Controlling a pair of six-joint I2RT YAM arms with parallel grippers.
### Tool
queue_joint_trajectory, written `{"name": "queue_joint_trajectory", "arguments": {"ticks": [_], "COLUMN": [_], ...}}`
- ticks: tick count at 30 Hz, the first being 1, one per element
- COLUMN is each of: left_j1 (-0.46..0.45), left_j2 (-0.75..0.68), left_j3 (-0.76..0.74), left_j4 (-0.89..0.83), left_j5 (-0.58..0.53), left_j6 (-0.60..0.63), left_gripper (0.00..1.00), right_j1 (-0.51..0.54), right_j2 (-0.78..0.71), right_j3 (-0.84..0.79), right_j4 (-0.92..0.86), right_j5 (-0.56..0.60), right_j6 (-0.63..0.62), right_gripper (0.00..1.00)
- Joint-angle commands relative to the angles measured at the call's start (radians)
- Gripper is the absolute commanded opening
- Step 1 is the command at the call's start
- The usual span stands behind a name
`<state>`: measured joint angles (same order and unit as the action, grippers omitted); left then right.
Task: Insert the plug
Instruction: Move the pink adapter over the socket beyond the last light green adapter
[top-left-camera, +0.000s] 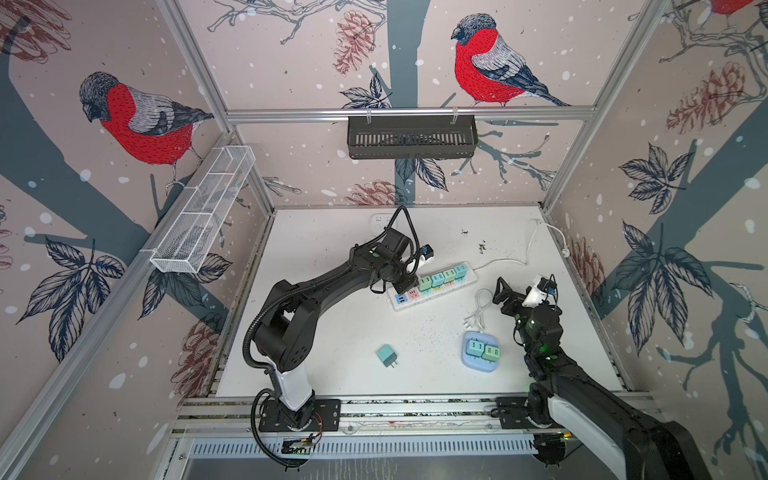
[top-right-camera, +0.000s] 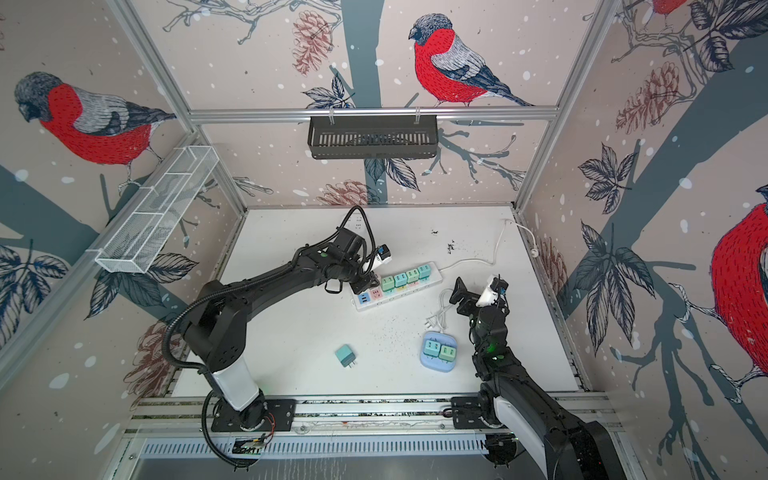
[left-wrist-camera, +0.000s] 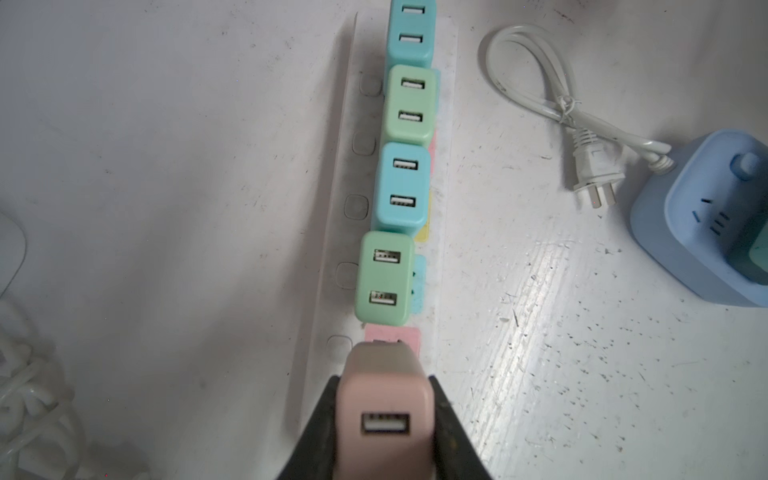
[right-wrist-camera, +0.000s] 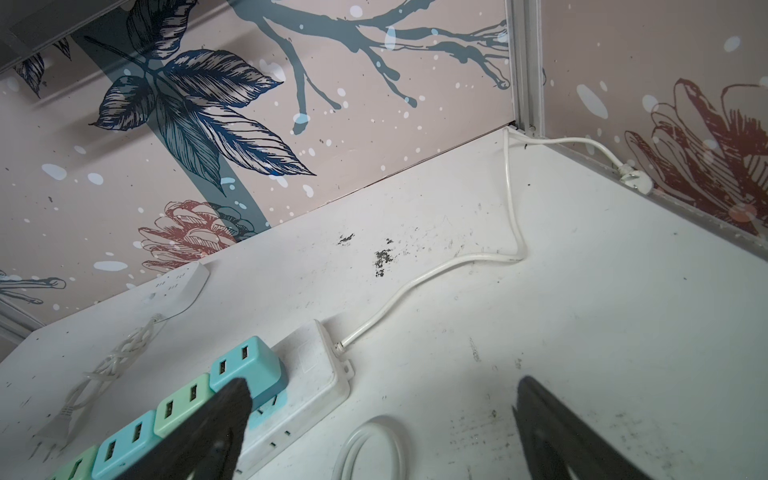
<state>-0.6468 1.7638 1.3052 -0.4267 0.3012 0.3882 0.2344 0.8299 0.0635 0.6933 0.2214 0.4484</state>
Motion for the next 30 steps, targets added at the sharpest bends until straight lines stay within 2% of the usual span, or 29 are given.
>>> {"name": "queue_joint_trajectory", "arguments": {"ticks": [1,9,18,30], "left_j1": [0.001,0.001,0.009,0.024], "left_j2": [0.0,0.063,0.072,0.1], "left_j3": [-0.007,-0.016,-0.036,-0.026], "left_j4": [0.034,0.043,0.083,0.099], "left_j5": [0.051,0.025,0.059,0.049], "left_j6": [-0.002,0.012,0.065,0.072], "left_gripper": [0.0,0.0,0.0,0.0], "right_j1": [0.0,0.0,0.0,0.0], "right_j2": [0.002,0.002,-0.014,-0.123], "right_j3": [0.008,0.005,-0.004,-0.056], "right_j4": [0.03,0.035,0.036,0.04], "right_j5": [-0.007,0.0,-0.013,-0.026], "right_j6": [0.006,0.01,0.003,-0.002], "right_gripper": [1.0,1.0,1.0,1.0]}}
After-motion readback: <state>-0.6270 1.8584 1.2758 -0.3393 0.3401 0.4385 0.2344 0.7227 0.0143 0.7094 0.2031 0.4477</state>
